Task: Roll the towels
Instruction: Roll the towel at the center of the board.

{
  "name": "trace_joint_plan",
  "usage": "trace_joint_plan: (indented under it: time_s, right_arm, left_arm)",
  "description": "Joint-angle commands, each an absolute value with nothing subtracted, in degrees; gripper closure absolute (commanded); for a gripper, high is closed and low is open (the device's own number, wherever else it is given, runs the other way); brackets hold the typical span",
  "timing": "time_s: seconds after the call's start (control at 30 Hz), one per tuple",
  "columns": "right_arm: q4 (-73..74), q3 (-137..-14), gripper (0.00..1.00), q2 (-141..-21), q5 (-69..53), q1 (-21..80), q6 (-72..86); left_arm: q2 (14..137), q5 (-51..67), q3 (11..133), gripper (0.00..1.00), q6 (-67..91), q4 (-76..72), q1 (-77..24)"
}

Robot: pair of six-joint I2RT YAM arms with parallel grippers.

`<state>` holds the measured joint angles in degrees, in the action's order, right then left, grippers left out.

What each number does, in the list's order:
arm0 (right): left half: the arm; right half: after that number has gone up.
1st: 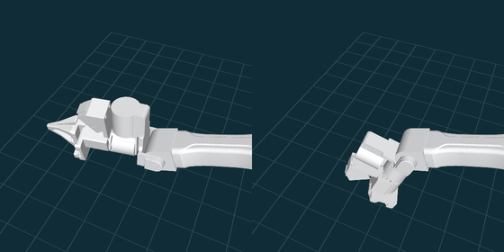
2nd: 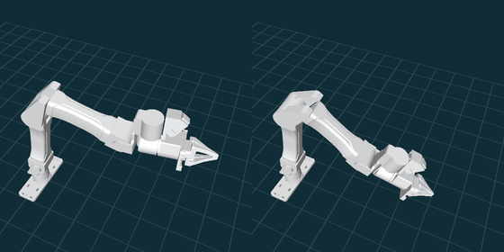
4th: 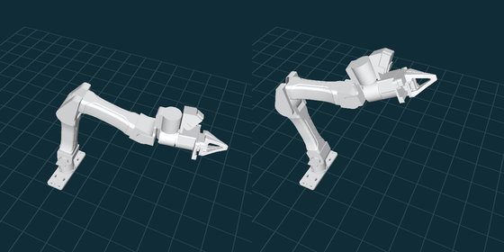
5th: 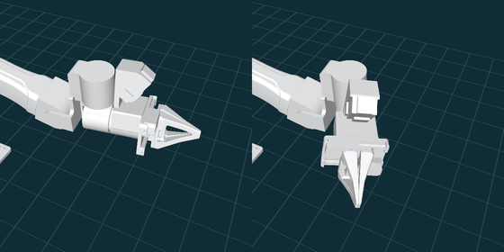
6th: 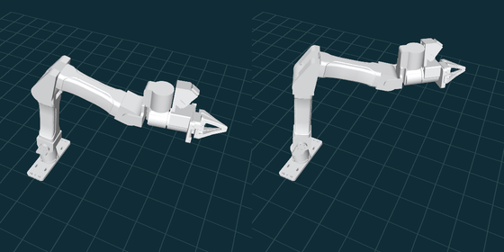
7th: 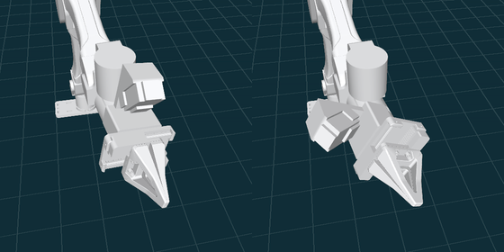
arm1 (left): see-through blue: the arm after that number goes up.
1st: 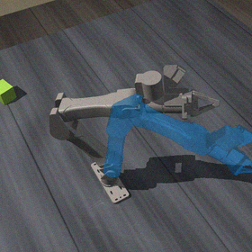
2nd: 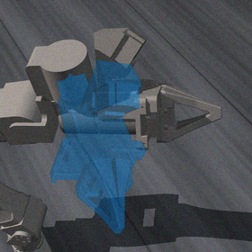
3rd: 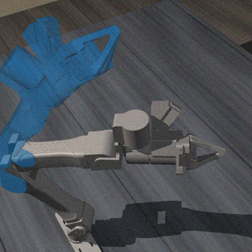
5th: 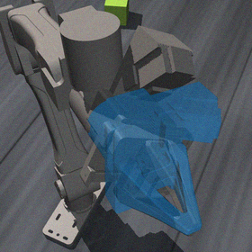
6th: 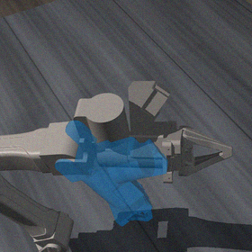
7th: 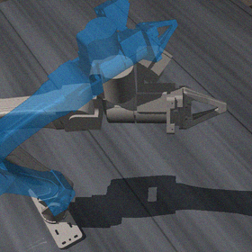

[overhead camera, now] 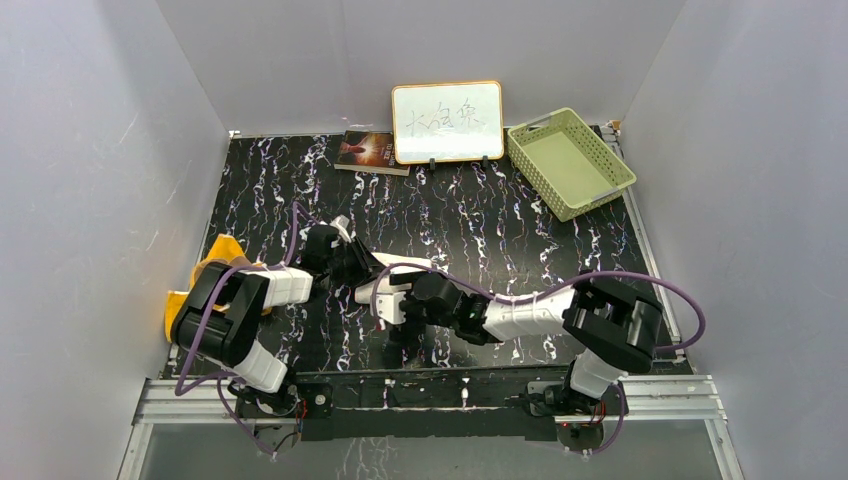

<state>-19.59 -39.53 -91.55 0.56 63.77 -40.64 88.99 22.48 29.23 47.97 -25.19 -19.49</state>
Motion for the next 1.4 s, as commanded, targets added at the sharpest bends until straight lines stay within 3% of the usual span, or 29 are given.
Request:
trace_joint_plan:
  time_s: [0.0,0.13,0.3,0.47,0.7,1.03,1.2,1.23,1.27,1.3,1.37]
  right_arm:
    - [-24.62,-42.63,0.19,-92.86,2.00,64.16,-43.55]
    - [-24.57,-43.69,0.21,-94.73,2.16,64.16,-43.99]
    - [-24.87,-44.08,0.31,-96.55,3.50,64.02,-42.62]
    - [-22.82,-44.23,0.58,-96.64,4.51,63.08,-36.91]
    - [-20.90,-40.27,0.71,-91.97,-0.35,61.06,-28.86]
    - [-15.06,-42.63,0.72,-89.03,-25.88,49.55,-14.64]
    - [-7.77,-50.76,0.66,-97.32,-41.28,42.33,-3.62]
    - [-5.83,-53.29,0.74,-100.06,-44.58,40.98,-2.01]
    - [-4.95,-55.87,0.88,-103.30,-49.43,39.70,-0.08]
    - [-4.85,-57.44,0.94,-105.80,-53.23,38.51,2.30]
    - [-5.89,-60.04,0.96,-110.75,-59.17,36.50,7.36]
  left_arm:
    - [90.64,20.62,29.45,0.74,45.80,-21.53,-19.87]
    - [90.74,20.74,29.63,0.74,45.62,-21.38,-19.94]
    - [90.61,20.83,29.66,0.74,45.37,-21.04,-19.95]
    - [89.88,20.23,29.36,0.74,44.88,-20.04,-19.89]
    - [86.86,18.10,29.76,0.72,44.24,-16.94,-17.18]
    - [74.35,16.22,33.76,0.69,40.20,-6.39,-8.59]
    - [69.37,19.08,36.26,0.68,37.23,-4.52,-8.51]
    - [69.20,21.00,36.33,0.68,37.35,-5.10,-8.57]
    - [69.24,23.41,36.20,0.68,37.55,-5.89,-8.65]
    - [69.20,24.90,35.95,0.68,37.83,-6.89,-8.93]
    - [69.03,25.97,35.50,0.68,38.20,-8.22,-10.36]
